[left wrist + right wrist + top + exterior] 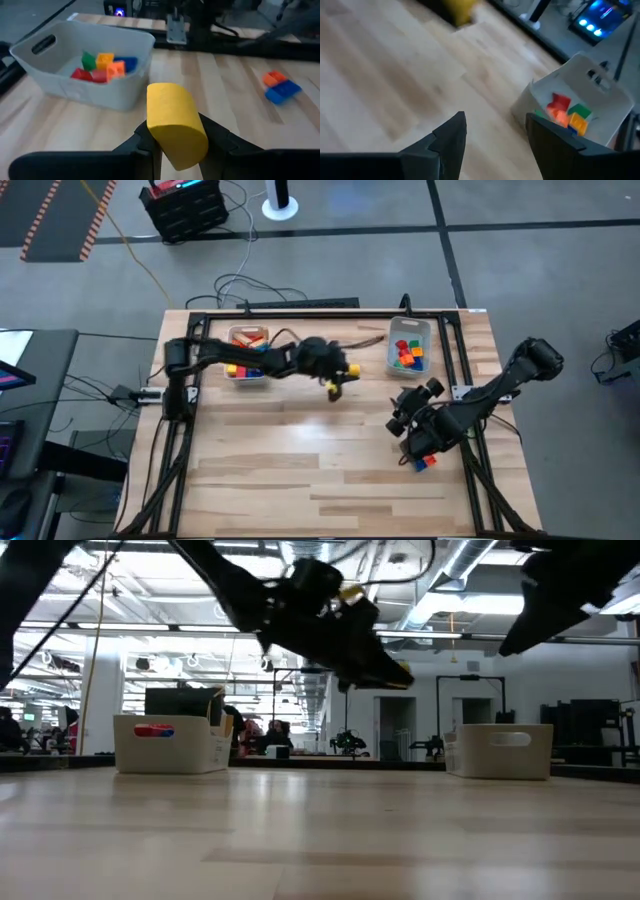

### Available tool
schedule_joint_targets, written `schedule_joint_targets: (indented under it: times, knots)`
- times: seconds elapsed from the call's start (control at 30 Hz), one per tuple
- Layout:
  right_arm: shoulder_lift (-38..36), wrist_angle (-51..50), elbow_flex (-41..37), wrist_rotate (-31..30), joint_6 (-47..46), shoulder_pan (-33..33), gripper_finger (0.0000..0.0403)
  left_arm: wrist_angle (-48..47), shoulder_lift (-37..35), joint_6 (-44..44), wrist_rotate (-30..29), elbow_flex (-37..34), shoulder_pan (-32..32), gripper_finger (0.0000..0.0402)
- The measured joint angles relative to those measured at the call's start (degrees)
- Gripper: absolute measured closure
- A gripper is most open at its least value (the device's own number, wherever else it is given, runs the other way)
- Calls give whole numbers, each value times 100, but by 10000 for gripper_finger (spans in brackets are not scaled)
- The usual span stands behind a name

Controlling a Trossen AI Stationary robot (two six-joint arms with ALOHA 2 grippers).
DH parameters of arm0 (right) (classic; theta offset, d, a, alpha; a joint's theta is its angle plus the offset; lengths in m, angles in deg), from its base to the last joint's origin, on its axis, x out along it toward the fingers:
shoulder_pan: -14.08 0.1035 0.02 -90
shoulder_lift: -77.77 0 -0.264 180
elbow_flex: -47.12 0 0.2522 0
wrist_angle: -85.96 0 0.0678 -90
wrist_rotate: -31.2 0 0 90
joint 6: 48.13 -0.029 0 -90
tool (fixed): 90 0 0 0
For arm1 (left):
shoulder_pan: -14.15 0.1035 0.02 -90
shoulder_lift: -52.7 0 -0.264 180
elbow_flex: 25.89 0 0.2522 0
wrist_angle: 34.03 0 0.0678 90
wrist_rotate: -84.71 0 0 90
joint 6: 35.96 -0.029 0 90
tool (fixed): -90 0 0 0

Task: Sort blocks by size
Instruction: Put the small yellow block into the gray bin

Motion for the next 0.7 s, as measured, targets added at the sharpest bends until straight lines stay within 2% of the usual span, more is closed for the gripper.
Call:
schedule_joint_targets:
  times: [0.17, 0.33, 0.7]
  knots:
    - [0, 12, 2, 389, -319, 303, 170, -389, 782, 0, 429, 1151, 308, 317]
    - [0, 14, 2, 531, -773, 661, 170, -838, 1583, -83, 690, 2286, 366, 317]
    - [5, 170, 4, 926, -1835, 1344, 170, -842, 2736, -117, 597, 3974, 409, 317]
